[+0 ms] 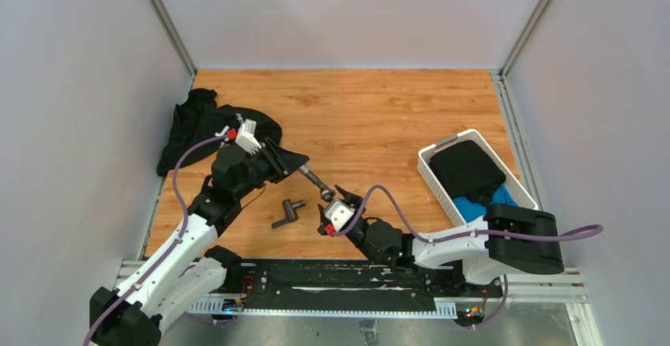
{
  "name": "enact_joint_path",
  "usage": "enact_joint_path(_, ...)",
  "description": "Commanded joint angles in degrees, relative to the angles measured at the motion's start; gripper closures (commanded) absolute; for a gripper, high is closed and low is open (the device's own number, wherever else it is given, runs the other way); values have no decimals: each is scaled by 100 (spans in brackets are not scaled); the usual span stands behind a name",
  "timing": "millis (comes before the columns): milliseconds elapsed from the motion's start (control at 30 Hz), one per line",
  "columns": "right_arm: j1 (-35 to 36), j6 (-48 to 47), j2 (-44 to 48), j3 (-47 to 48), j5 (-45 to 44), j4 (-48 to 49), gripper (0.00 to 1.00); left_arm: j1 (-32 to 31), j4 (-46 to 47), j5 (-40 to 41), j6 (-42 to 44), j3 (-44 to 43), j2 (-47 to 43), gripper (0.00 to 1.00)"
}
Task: Install the water faucets
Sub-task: Screw the water faucet onto the adaptor.
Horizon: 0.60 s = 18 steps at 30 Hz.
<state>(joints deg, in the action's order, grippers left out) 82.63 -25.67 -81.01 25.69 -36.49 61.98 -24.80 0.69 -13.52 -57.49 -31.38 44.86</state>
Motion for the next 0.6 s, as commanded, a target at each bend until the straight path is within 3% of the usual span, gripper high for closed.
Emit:
enact_joint_path(0,-152,-135,-178,203,3,571,38,54,221,-88,-116,55,-118,100)
enact_joint_path(100,-228,-141,-228,275,105,578,43,54,233,-115,-130,70,-123,100)
enact_joint_path(300,-268,-107,-358,425,313,404,66,54,234,-141,-155,83,-181,100)
enact_joint_path(367,-290,0,-384,502,382,272,76,54,247,-136,-172,112,-193,100)
enact_joint_path(467,-309,167,-357,541,436,193,100,54,256,-153,-187,162,-200,100)
enact_joint_path(567,-309,256,-284,542,395,188,100,54,288,-197,-184,180,-228,100)
